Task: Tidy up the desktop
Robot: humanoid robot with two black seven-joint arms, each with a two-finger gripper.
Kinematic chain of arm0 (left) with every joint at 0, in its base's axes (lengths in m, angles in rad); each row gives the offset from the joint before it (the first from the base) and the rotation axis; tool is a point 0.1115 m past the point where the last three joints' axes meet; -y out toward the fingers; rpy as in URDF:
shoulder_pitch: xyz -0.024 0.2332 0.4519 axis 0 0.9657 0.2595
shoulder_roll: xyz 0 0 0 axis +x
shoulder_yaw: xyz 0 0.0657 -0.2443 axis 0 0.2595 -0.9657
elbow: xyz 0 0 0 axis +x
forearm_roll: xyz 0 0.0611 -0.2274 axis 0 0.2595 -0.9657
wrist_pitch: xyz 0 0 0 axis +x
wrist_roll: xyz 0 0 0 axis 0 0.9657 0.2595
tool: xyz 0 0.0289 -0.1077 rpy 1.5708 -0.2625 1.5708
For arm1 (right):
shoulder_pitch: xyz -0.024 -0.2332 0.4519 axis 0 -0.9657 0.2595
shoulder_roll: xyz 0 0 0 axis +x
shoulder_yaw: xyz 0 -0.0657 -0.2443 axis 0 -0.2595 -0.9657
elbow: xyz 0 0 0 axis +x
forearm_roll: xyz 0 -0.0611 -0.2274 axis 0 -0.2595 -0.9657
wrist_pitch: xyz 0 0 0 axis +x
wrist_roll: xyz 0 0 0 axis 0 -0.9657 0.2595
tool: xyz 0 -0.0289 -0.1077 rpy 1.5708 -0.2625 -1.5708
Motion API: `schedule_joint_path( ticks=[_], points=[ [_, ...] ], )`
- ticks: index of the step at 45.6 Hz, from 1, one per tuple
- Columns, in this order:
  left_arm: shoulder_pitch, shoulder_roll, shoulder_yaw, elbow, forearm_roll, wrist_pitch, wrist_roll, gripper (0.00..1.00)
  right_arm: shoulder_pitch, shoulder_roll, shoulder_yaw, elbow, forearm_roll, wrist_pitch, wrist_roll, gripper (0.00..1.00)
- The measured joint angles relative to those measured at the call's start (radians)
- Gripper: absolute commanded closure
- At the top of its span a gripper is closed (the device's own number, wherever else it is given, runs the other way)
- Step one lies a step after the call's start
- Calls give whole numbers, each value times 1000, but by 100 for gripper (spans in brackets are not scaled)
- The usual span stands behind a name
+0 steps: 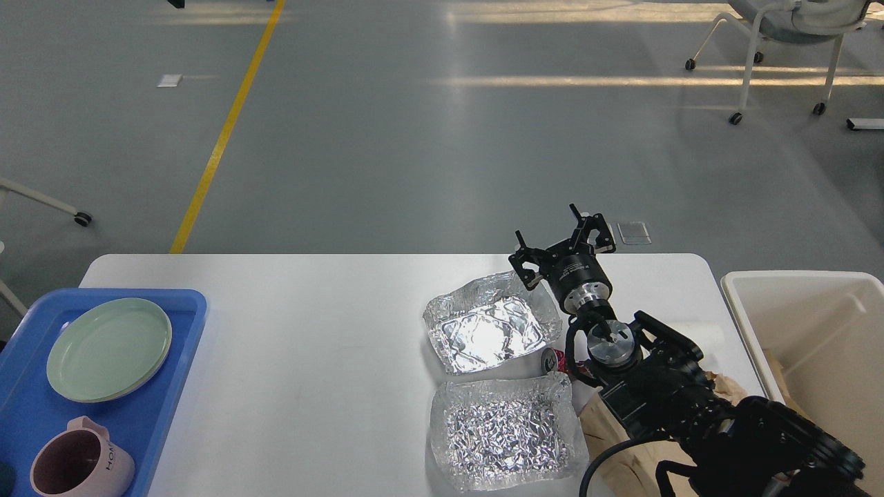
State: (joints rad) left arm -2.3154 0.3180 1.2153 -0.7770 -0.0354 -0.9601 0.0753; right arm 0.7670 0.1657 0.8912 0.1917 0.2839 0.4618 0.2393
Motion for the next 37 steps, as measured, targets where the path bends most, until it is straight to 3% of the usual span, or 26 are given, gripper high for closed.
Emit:
schedule_joint_path(
  ticks=[10, 24, 37],
  points=[
    [226, 15, -111, 79, 0, 8, 1, 4, 0, 0, 0, 0, 0, 0, 0, 0],
    [547, 31, -420, 226, -2, 436, 0, 4, 0, 0, 0, 0, 0, 0, 0, 0],
    [739, 29, -682, 413, -59, 562, 3, 4, 0, 0, 0, 0, 0, 0, 0, 0]
  ],
)
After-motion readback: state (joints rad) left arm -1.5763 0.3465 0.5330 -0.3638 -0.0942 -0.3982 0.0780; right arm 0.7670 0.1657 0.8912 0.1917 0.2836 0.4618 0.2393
